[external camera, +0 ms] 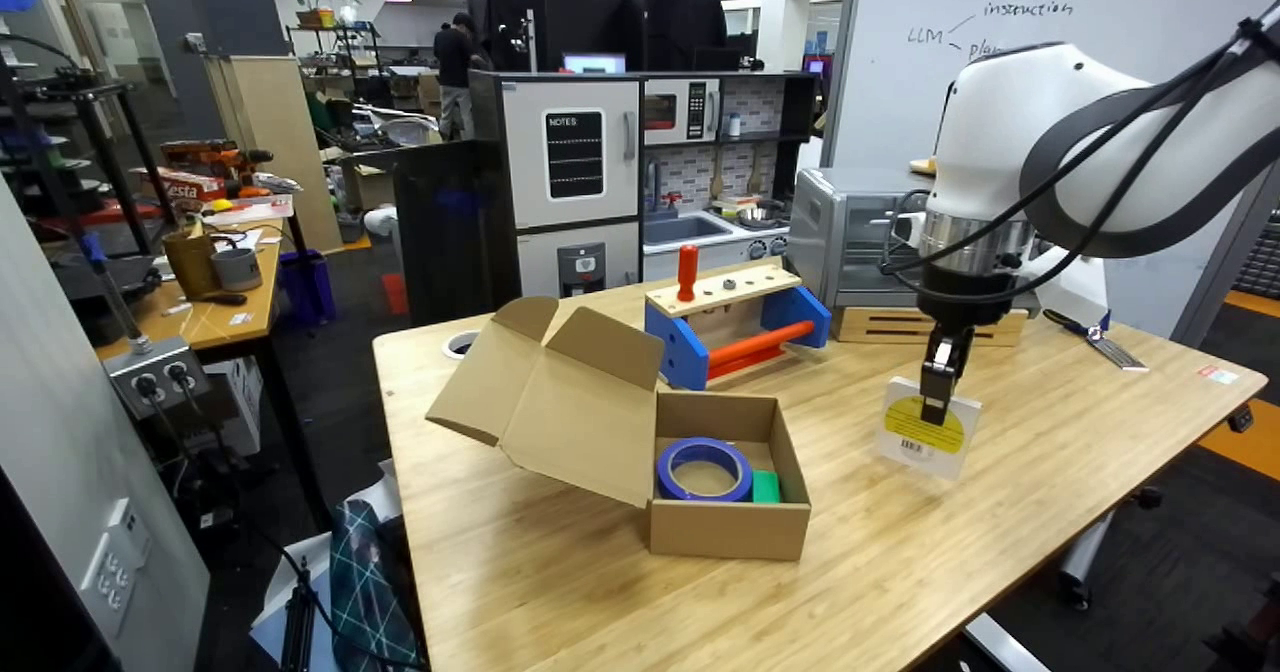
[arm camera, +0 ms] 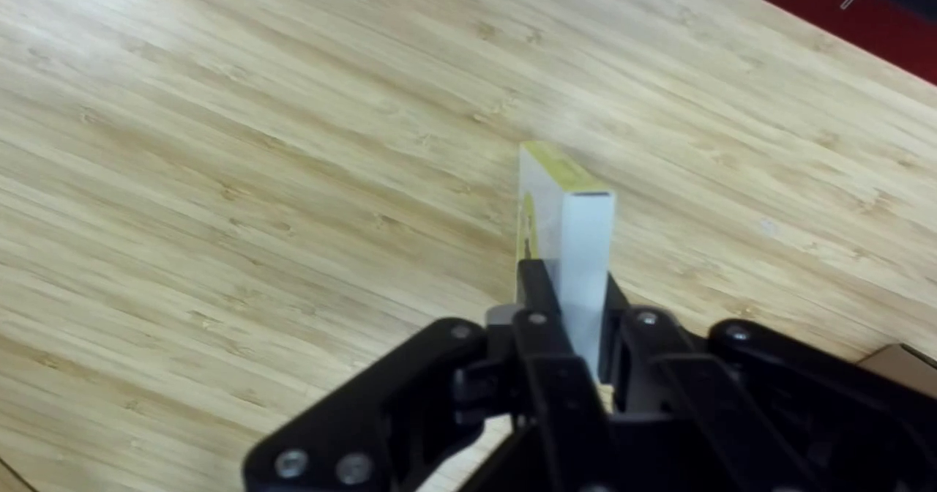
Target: Pick the box in the carton box and put it on the table
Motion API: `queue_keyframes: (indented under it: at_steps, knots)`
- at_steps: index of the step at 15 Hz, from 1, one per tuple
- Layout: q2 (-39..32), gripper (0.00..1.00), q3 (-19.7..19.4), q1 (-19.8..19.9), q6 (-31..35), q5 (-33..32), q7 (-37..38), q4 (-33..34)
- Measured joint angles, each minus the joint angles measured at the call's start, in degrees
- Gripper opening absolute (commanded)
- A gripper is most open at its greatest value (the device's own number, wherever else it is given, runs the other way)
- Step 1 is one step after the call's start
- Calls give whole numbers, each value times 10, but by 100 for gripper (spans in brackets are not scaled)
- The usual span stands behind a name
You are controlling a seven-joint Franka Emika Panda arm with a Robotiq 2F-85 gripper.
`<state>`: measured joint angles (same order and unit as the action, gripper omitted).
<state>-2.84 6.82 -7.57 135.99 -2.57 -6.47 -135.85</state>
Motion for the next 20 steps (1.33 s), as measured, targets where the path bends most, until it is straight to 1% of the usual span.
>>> queue_keyframes:
  at_steps: [20]
  knots:
    - [-13, 4, 9, -1, 0, 1, -2, 0]
